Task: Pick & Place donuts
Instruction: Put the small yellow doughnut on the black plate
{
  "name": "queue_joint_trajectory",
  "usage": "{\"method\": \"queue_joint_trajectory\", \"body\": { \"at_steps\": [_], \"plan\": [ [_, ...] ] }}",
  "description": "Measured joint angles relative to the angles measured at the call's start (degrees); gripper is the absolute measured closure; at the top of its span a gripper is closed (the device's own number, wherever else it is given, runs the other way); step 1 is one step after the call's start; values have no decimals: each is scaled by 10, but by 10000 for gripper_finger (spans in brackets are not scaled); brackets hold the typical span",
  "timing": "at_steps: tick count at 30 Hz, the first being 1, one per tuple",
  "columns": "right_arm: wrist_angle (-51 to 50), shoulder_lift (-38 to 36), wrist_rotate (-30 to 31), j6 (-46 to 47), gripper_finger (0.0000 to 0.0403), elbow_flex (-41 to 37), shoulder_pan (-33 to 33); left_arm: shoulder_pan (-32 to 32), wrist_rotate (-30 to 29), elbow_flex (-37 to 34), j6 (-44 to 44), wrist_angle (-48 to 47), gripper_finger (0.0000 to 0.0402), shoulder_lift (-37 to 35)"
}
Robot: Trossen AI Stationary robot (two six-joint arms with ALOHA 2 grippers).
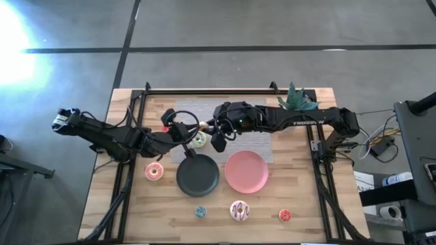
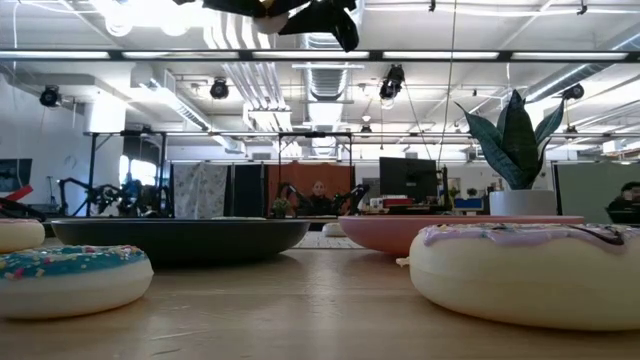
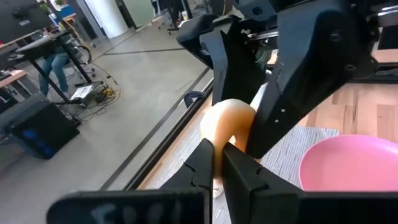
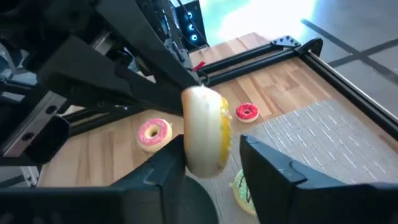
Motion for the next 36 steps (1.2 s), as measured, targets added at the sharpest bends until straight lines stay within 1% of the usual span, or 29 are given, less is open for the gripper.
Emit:
{"method": "queue_joint_trajectory", "body": {
  "at_steps": [6, 9, 11, 14, 16, 19, 23, 26, 29, 32, 36],
  "plan": [
    [0, 0, 0, -3, 338, -6, 0, 0, 3, 0, -7, 1, 396, 5],
    [-7, 0, 2, -4, 370, -11, 0, 0, 9, 0, -13, -4, 374, 5],
    [-9, 0, 3, -12, 386, -14, -1, 0, 9, 0, -36, -18, 353, 2],
    [-9, 0, 5, -27, 388, -15, -1, 0, 9, 0, -103, -63, 315, -3],
    [-9, 0, 9, -38, 388, -16, -1, 0, 9, 0, -151, -112, 293, -8],
    [-15, 0, 11, -68, 388, -18, 1, -2, 10, 0, -196, -184, 271, -29],
    [-33, 17, -34, -139, 389, -19, 13, -8, 32, 0, -262, -250, 265, -74],
    [-55, 52, -55, -171, 389, -20, 32, -9, 65, -2, -296, -278, 264, -110],
    [-59, 91, -59, -177, 389, -20, 48, -9, 89, -12, -335, -287, 264, -142],
    [-33, 120, -59, -172, 390, -18, 54, -10, 95, -28, -371, -292, 264, -165],
    [-30, 157, -58, -213, 390, -16, 54, -11, 100, -60, -402, -292, 264, -188]
  ]
}}
